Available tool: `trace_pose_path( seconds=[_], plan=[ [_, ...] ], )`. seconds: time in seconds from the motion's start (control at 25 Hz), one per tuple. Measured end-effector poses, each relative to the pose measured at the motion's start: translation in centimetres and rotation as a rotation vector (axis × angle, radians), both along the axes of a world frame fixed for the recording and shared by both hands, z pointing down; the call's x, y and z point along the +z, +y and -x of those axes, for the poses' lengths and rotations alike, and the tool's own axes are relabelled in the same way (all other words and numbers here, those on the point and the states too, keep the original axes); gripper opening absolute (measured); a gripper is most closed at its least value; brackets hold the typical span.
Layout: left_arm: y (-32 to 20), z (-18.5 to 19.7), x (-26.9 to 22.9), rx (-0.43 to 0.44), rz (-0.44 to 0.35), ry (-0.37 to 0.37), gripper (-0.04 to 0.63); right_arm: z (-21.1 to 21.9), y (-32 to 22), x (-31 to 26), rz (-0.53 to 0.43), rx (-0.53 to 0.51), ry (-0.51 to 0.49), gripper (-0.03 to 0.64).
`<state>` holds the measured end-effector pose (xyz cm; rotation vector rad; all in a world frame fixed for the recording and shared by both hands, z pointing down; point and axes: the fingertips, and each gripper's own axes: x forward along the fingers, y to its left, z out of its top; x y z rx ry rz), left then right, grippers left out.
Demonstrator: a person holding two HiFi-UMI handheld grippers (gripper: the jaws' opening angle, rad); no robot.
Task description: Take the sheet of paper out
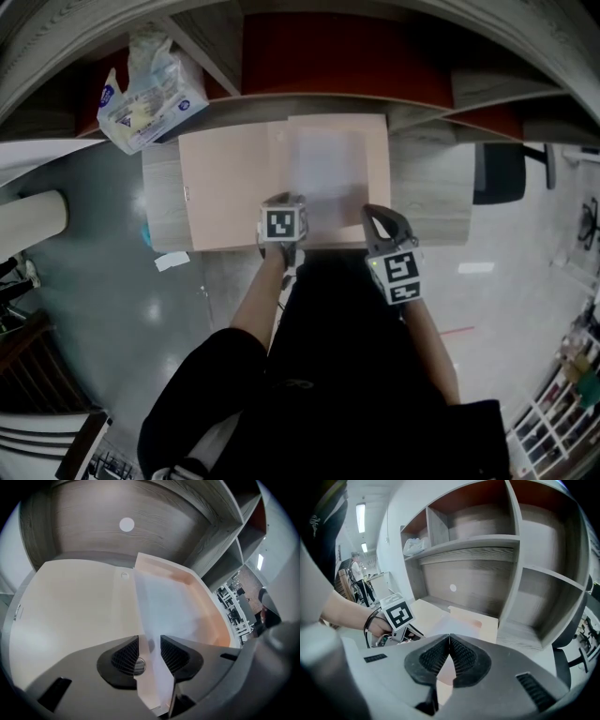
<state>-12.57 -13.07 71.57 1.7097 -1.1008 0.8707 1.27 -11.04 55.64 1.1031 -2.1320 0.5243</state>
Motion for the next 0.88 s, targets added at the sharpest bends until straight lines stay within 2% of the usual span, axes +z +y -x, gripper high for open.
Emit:
trace_pose_path(
  seconds=[0.16,0.28,0.36,0.44,0.88],
  plan=[
    [0.0,-0.2,0.0,0.016,-0.010,-0.023,0.178,-0.2,0.1,0.1,0.003,-0.001,-0.001,0.017],
    [0.7,-0.4,0.4,0.038,0.015,-0.055,0.173,-0.2,0.0,0.0,0.001,0.000,-0.003,0.017],
    [1.6,0.2,0.9,0.049,0.047,-0.105,0.144,-0.3,0.0,0.0,0.001,-0.003,-0.001,0.017],
    [1.8,0.6,1.1,0.056,0.044,-0.138,0.106,-0.3,0.0,0.0,-0.001,-0.008,0.002,0.017],
    [1.5,0.9,0.8,0.029,0.022,-0.116,0.067,0.0,0.1,-0.2,-0.013,-0.023,0.009,0.017]
  ],
)
